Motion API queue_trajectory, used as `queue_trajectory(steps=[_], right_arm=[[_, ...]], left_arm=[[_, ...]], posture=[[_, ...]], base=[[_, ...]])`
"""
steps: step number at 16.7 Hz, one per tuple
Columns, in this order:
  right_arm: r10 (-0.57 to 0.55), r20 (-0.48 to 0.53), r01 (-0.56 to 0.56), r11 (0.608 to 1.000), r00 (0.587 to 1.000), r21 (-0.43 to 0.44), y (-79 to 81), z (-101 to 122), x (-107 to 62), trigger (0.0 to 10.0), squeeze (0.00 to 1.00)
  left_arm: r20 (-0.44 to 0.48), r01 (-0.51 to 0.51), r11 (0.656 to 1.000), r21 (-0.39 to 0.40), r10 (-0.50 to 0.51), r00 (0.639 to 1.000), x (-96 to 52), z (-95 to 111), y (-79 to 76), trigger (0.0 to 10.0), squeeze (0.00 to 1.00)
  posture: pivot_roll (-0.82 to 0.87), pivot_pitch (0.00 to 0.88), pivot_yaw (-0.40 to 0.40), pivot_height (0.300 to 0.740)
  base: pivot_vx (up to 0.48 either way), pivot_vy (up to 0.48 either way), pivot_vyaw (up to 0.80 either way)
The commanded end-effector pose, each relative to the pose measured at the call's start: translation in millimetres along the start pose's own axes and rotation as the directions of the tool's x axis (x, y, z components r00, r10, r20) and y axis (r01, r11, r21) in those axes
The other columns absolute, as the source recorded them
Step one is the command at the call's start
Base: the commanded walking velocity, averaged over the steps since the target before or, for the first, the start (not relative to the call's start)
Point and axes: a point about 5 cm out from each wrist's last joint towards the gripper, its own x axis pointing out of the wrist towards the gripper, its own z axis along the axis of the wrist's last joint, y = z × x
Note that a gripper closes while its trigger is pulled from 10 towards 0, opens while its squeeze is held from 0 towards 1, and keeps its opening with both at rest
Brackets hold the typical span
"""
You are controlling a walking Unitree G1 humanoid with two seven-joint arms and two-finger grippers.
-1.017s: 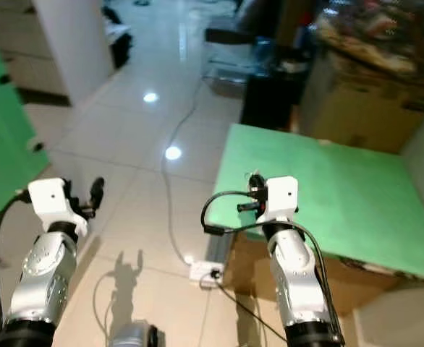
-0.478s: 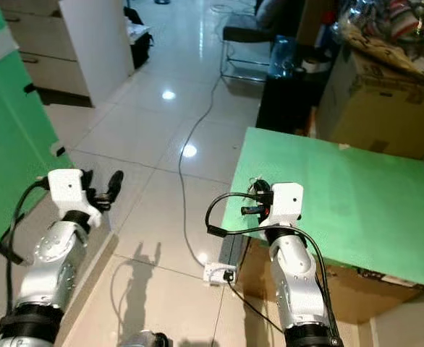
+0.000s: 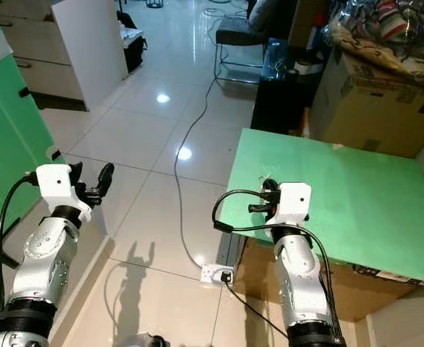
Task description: Hang keys on a hook
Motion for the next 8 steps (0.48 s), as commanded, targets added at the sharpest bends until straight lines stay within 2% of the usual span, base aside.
queue_trajectory(steps=[1,3,6,8], right_arm=[[0.026,0.021,-0.026,1.000,0.999,-0.001,3.4,4.8,4.4,10.0,0.00],[0.028,0.019,-0.028,1.000,0.999,0.003,0.7,4.1,6.0,10.0,0.00],[0.018,0.013,-0.018,1.000,1.000,0.013,-2.2,2.8,8.8,10.0,0.00],[0.023,0.014,-0.023,1.000,1.000,0.019,-0.8,2.8,9.2,10.0,0.00]], left_arm=[[0.005,0.015,1.000,0.009,-0.015,1.000,0.0,1.8,-1.4,10.0,0.00],[0.000,0.046,0.999,0.027,-0.046,0.999,-4.3,-2.5,-8.1,10.0,0.00],[-0.006,0.011,1.000,-0.021,-0.012,1.000,-5.2,-5.4,-5.3,10.0,0.00],[-0.004,0.005,1.000,-0.024,-0.005,1.000,-5.6,-5.4,-5.3,10.0,0.00]], posture=[[0.01,0.000,-0.015,0.740],[0.02,0.000,-0.021,0.740],[0.02,0.000,-0.025,0.740],[0.02,0.000,-0.020,0.740]], base=[[0.000,0.428,0.69],[0.000,0.000,0.65],[0.000,0.000,0.64],[0.000,-0.399,0.61]])
